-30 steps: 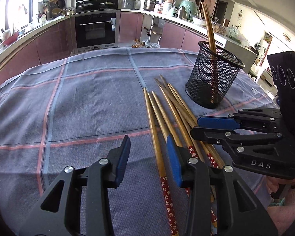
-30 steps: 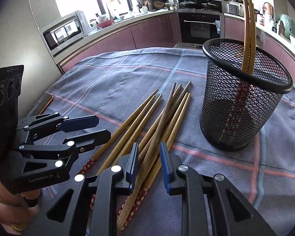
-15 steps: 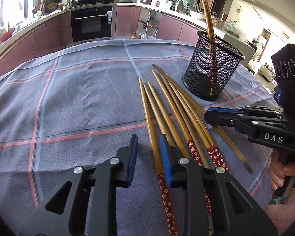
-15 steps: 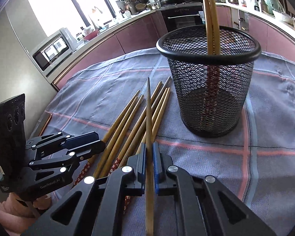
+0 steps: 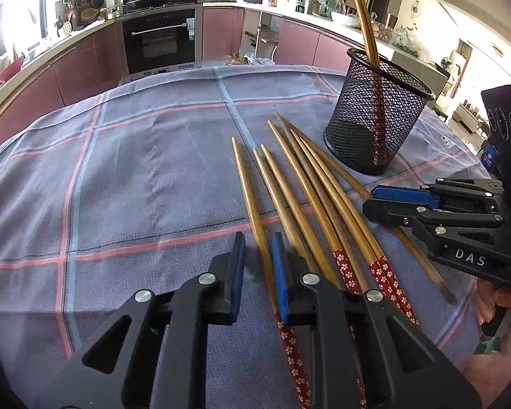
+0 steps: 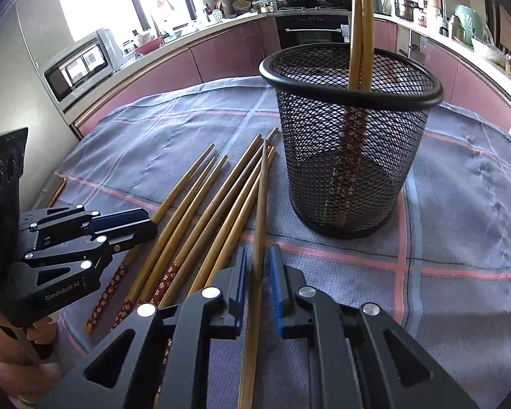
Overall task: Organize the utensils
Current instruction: 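Grasp another chopstick with the right tool while the left tool grasps one too, then lift both held chopsticks upright above the mesh cup, then insert the chopsticks into the mesh cup and open both tools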
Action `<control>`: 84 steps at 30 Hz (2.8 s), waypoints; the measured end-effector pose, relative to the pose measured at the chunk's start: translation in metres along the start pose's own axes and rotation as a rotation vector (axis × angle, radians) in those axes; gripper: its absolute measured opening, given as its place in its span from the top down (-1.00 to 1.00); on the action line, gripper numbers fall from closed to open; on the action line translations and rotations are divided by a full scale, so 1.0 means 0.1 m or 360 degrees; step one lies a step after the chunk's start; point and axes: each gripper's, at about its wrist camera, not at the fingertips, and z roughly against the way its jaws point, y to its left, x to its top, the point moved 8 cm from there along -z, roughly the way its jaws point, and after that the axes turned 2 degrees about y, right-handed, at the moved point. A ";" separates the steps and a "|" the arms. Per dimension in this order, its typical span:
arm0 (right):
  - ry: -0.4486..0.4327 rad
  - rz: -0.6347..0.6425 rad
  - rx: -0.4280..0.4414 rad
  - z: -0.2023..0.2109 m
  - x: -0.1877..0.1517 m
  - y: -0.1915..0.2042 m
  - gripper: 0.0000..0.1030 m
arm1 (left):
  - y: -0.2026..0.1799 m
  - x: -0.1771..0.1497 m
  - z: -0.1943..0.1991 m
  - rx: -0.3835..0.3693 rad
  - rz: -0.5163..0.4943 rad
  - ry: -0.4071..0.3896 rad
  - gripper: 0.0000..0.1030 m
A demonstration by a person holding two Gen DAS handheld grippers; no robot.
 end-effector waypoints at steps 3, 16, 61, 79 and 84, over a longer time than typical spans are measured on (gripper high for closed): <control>-0.0007 0.0063 -0.0045 -0.04 0.03 0.02 0.66 | -0.01 0.04 -0.04 0.0013 -0.0008 0.0003 0.67; -0.0051 -0.0037 0.0087 0.05 0.05 -0.08 0.89 | -0.05 0.10 -0.03 0.0020 0.0054 -0.0032 0.85; -0.0791 0.0028 0.0211 1.80 1.00 -0.36 0.89 | -0.64 1.39 1.62 -0.0481 0.0011 -0.0709 0.86; -0.0655 0.0043 0.0135 1.39 1.21 -0.50 0.89 | -0.91 1.69 1.11 -0.0364 -0.0101 -0.0547 0.85; -0.0514 0.0050 0.0151 1.15 1.16 -0.49 0.88 | -0.97 1.56 0.92 -0.0401 -0.0162 -0.0431 0.85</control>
